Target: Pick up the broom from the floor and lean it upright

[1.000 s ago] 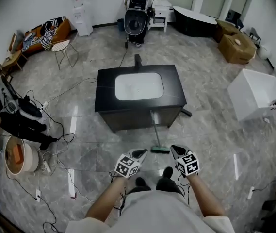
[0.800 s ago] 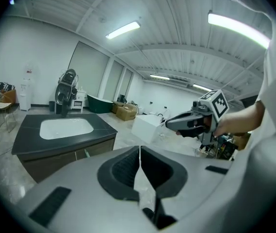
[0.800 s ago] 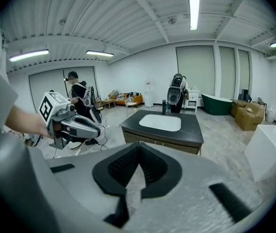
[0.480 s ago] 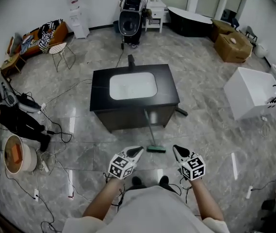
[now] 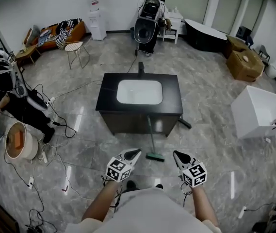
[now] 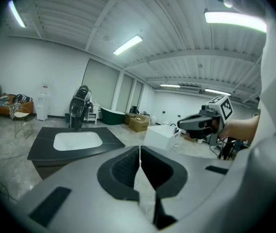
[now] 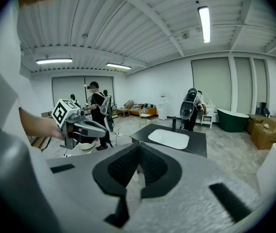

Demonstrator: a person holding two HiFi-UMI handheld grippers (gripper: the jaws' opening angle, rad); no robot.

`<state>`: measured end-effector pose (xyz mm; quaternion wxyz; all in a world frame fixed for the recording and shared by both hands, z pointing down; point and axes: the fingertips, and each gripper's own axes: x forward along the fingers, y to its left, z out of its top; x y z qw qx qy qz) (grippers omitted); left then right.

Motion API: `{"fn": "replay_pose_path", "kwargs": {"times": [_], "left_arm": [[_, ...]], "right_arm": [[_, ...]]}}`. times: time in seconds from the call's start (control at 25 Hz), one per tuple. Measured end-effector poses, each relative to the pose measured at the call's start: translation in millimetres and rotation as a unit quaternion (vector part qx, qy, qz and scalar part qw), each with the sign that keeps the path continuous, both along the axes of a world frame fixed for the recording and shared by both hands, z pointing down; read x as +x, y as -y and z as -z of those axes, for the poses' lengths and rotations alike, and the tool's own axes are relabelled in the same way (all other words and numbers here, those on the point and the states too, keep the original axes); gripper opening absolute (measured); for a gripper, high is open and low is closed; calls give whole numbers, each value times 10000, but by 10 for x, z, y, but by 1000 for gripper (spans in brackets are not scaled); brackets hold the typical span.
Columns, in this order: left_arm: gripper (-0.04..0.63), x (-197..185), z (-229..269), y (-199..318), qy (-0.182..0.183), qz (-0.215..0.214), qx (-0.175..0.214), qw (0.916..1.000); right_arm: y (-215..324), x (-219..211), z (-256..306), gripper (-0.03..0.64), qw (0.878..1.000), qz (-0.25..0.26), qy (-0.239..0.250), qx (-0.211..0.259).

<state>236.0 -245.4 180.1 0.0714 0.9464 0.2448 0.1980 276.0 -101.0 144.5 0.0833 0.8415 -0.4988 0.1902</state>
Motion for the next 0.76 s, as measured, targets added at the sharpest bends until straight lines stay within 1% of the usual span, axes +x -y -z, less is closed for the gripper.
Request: {"fn": "replay_pose_path", "kwargs": {"times": [0.2, 0.32, 0.52, 0.76], "left_arm": [[11, 71, 33, -51, -38, 211, -54, 9998], [11, 94, 48, -83, -52, 250, -32, 9997], [11, 175, 139, -148, -152, 291, -20, 9995], [11, 63, 113, -145, -38, 190, 19, 9998]], "right_arm": [[-31, 108, 5, -2, 9999, 134, 60, 88], [-33, 157, 35, -2, 9997, 251, -8, 77], [-60, 238, 88, -2, 9994, 282, -39, 176], [4, 88, 37, -2, 9990, 265, 59, 356]]}}
